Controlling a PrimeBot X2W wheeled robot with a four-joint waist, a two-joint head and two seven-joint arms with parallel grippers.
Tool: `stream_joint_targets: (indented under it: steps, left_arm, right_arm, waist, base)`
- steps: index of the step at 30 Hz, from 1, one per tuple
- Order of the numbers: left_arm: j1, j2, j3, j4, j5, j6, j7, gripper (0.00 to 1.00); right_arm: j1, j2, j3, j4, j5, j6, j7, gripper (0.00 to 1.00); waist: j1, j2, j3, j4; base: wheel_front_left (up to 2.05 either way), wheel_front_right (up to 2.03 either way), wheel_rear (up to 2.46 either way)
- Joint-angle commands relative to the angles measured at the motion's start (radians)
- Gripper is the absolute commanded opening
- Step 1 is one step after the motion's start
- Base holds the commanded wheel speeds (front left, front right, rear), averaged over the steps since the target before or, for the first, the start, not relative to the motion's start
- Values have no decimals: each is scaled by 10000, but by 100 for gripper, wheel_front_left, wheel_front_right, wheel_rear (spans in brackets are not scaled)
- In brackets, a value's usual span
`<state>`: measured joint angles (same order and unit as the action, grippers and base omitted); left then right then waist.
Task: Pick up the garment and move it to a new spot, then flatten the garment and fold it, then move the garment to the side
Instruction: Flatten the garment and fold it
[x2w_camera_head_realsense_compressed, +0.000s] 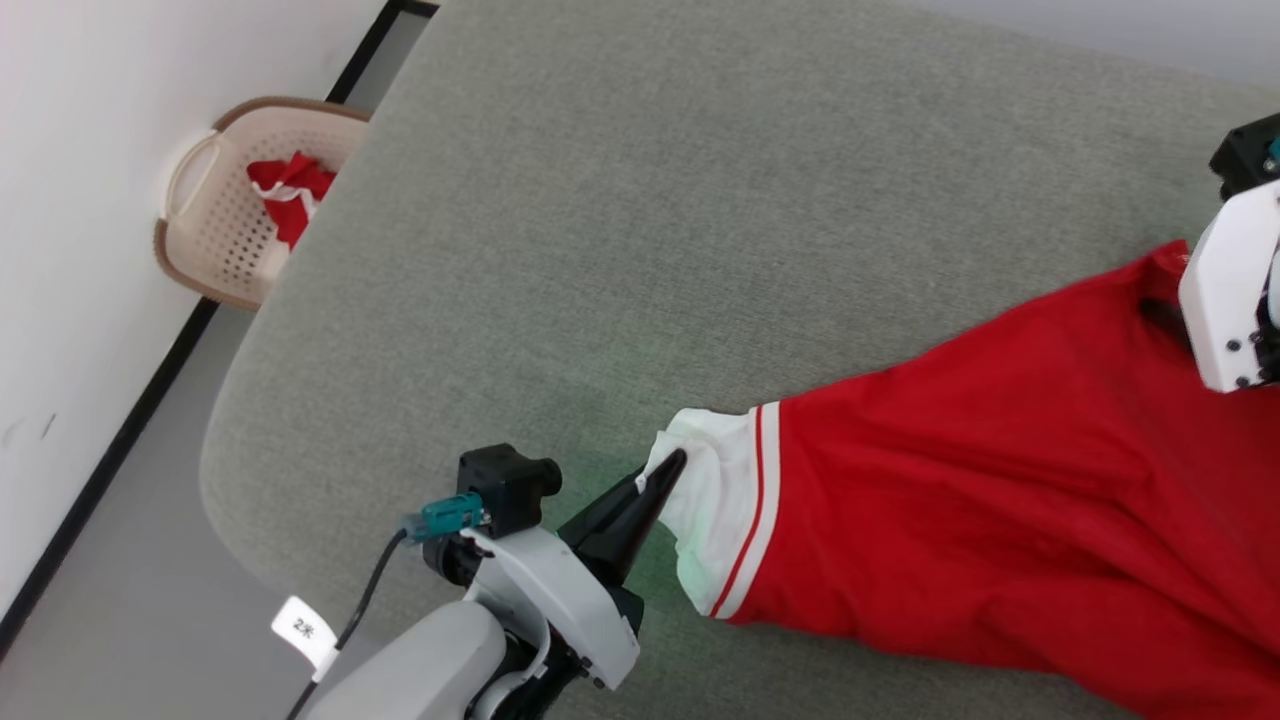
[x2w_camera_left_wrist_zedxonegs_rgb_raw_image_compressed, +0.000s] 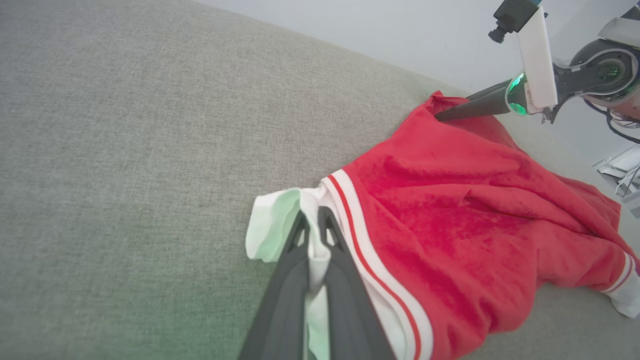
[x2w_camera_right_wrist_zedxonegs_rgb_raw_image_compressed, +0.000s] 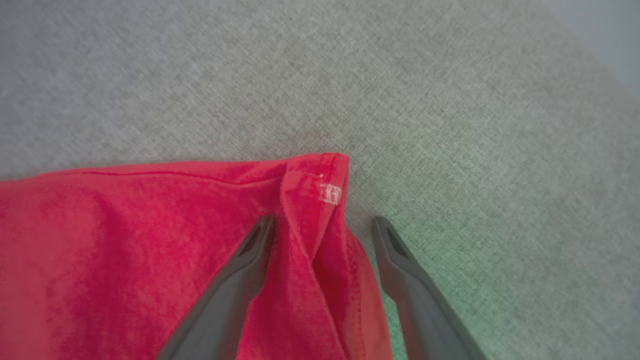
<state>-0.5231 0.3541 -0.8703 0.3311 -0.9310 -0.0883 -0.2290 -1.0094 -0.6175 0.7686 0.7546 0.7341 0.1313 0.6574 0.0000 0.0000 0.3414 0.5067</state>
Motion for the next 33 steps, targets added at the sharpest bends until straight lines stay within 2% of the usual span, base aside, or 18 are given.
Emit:
stream_joint_targets:
  steps: [1, 2, 3, 7, 13, 24, 28, 33]
  left_arm:
    - [-95, -58, -12, 35, 0, -72, -39, 0]
    - [-112, -76, -20, 101, -13, -89, -60, 0]
    - [-129, -91, -17, 163, -28, -113, -70, 0]
    - [-243, -42, 25, 372, -125, -186, -23, 0]
    - [-666, 380, 220, 283, -389, -209, 484, 0]
    - [-2845, 1956, 675, -587, -552, 180, 3121, 0]
    - [-3982, 2305, 831, -568, -604, 177, 4148, 0]
    - [-5506, 2498, 1001, -3, -516, 42, 4988, 0]
  right_arm:
    - [366, 65, 329, 384, 107, -11, 291, 77]
    - [392, 92, 518, 502, 224, -13, 483, 24]
    - [365, 94, 683, 579, 362, -11, 618, 0]
    - [-20, 42, 914, 818, 715, -11, 615, 0]
    - [-712, 235, 1027, 759, 1287, -11, 276, 0]
    - [-1986, 116, 1489, -227, 1827, -11, -1296, 0]
    - [-2370, 287, 1344, -271, 2052, -11, -2090, 0]
    - [-3096, 453, 1478, -393, 1747, -11, -3017, 0]
  waist:
    - [0, 0, 108, 122]
    - [0, 0, 112, 137]
    - [0, 0, 117, 141]
    - [0, 0, 109, 63]
    - [0, 0, -206, -352]
    - [0, 0, -1391, -1570]
    - [0, 0, -1899, -2070]
    - [0, 0, -2357, -2663]
  base:
    - [0, 0, 0]
    - [0, 0, 0]
    - [0, 0, 0]
    - [0, 0, 0]
    - [0, 0, 0]
    - [0, 0, 0]
    - [0, 0, 0]
    - [0, 0, 0]
